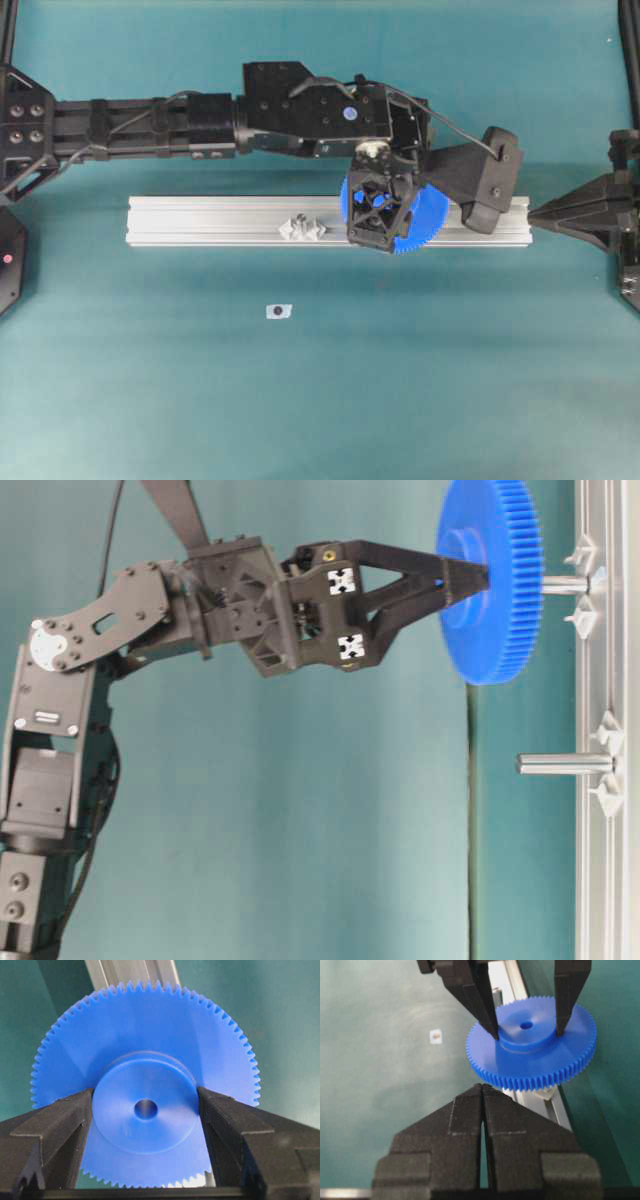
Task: Find the location of the shaft and insert the large gear.
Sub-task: 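Align the gear's center hole with the shaft and lower it on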
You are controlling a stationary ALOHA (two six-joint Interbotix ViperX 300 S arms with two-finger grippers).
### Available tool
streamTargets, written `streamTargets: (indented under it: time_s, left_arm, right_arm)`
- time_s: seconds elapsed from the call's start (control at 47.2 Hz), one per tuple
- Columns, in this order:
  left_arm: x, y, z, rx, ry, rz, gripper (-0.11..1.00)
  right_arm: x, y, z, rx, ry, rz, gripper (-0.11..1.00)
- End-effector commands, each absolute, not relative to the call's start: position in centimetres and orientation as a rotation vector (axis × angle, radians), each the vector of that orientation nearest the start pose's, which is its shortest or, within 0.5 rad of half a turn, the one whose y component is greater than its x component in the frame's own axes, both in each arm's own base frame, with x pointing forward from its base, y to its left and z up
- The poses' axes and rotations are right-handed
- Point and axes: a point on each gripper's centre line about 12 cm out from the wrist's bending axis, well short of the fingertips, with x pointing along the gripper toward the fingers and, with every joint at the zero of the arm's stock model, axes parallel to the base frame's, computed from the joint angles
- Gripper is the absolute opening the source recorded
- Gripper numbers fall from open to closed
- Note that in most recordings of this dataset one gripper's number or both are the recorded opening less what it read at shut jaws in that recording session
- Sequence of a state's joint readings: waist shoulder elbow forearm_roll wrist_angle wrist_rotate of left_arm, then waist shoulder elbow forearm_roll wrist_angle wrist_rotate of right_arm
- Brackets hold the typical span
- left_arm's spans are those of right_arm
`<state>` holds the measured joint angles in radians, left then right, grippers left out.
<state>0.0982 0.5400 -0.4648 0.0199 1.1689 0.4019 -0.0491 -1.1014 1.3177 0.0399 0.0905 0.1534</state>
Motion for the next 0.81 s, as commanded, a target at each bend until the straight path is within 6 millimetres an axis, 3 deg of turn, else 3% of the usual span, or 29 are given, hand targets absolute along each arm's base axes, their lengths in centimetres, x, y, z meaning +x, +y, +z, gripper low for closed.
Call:
streamTargets:
  time_s: [0.0, 0.784]
  left_arm:
    - [54.1, 5.9, 24.2, 0.314, 1.19, -0.137, 0.71]
    - [53.9, 9.3, 23.3, 0.281, 1.21, -0.09, 0.71]
  right_arm:
    - [16.7, -0.9, 22.0, 0.208, 0.29, -0.081, -0.02]
    - [16.6, -0.9, 22.0, 0.21, 0.289, -0.084, -0.02]
